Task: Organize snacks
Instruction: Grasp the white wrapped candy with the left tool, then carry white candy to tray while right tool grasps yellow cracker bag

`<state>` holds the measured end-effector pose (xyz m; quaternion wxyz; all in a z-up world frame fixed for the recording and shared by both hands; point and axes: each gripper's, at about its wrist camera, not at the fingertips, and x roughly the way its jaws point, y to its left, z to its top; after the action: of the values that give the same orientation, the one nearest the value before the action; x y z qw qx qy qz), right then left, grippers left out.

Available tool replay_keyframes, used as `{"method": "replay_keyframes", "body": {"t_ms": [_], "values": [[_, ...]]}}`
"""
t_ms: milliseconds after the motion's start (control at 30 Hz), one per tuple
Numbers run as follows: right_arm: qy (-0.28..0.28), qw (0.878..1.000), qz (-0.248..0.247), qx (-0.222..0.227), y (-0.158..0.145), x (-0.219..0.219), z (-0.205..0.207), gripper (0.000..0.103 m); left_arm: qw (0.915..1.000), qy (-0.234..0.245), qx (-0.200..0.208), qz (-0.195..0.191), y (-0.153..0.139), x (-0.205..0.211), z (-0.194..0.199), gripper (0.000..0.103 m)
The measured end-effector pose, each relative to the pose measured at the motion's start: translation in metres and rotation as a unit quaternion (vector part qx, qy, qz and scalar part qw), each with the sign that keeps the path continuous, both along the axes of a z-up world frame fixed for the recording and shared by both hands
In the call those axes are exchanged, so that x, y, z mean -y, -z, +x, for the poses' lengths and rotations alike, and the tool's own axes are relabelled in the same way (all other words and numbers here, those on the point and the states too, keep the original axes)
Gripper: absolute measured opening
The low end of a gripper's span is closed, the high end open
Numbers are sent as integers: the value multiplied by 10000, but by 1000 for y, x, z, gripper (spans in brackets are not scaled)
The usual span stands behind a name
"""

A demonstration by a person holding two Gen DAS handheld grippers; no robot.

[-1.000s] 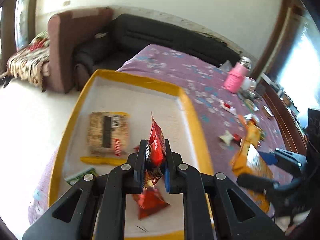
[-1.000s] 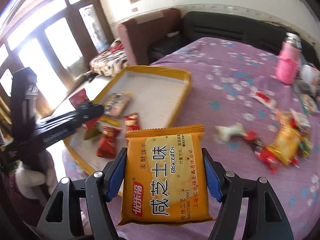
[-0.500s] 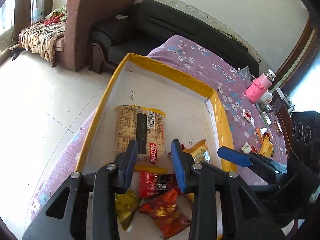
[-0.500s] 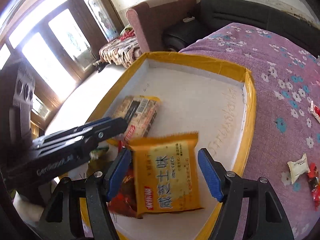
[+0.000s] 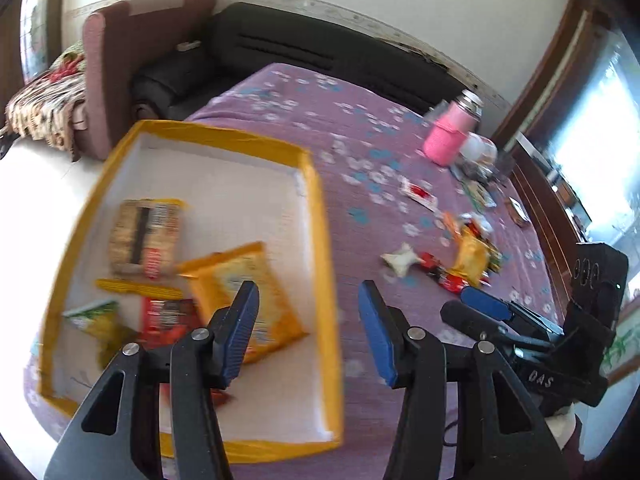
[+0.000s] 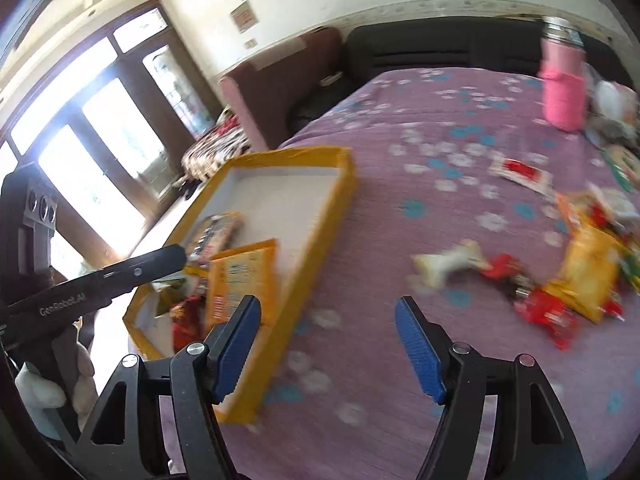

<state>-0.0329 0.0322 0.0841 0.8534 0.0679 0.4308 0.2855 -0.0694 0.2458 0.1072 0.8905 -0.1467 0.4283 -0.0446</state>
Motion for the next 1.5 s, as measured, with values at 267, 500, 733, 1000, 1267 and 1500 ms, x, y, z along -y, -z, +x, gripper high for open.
{"method": "replay_keyframes", "body": {"t_ms": [267,500,733,1000,1267,1500], "values": [[1229,9906,572,-162,2,138,24,73,9980,631,-64,-73,-1,81,14,52],[2155,9702,1111,36,8,220,52,73,9955,911,-171,-180,20,105,39,61],[2255,9672,1139,-277,44,232,64,73,9910,1285,-337,158,45,134,86,61],[1961,9735,1087,-457,53,212,70,73,9642,2214,-517,1366,82,160,122,60],[1897,9760,967,-457,56,206,66,73,9689,2012,-419,1376,81,162,115,17],[1772,9805,811,-255,54,197,61,73,9783,1841,-79,947,61,148,85,17]]}}
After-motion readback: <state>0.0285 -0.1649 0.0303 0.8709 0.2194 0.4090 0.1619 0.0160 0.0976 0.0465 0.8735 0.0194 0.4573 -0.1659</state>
